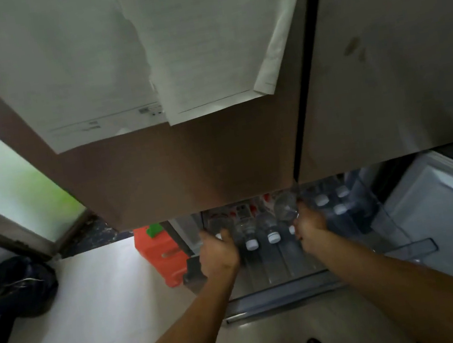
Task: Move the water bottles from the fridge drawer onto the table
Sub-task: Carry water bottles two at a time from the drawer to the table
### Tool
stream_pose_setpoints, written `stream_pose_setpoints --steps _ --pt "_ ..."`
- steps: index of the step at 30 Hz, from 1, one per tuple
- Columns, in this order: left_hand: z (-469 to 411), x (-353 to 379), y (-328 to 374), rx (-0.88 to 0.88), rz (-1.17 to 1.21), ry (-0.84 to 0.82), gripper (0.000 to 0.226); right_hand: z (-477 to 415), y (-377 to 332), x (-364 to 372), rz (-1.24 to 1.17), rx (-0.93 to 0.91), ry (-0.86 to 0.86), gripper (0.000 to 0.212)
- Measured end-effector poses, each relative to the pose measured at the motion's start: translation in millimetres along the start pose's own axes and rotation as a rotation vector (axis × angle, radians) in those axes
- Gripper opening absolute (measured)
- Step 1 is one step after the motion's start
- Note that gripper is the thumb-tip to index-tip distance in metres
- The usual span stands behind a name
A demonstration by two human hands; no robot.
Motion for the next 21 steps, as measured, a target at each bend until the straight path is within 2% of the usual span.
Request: stream_pose_setpoints --steps 4,7,10,14,21 --pt "10 -25 -8 0.179 -0.118 -0.001 0.037 29 -21 -20 0.299 -0.255 0.002 0.04" --pt "18 -40 -9 0.265 -0.147 -0.007 0.033 53 -30 -39 0.475 -0.298 0.023 0.048" --pt "29 -54 -7 0.353 -0.152 -0.024 0.023 73 -40 -61 0.623 -0.366 0.022 0.045" --pt "38 -82 3 0.506 -0.2 0.038 0.018 105 -59 -90 0.737 -0.563 0.032 0.035" --pt "87 -132 14 0.746 -0.244 0.141 0.032 164 -109 -113 0.878 -0.935 0.042 0.023"
Point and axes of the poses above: each hand's wrist, its own z-axis away from the middle knuckle, its own x-axis out of the palm, y = z × x, the point moved 3 cm from there along -z, towards the middle knuckle, and after that the axes turned 6 degrees about -x, right-handed, at the moved point
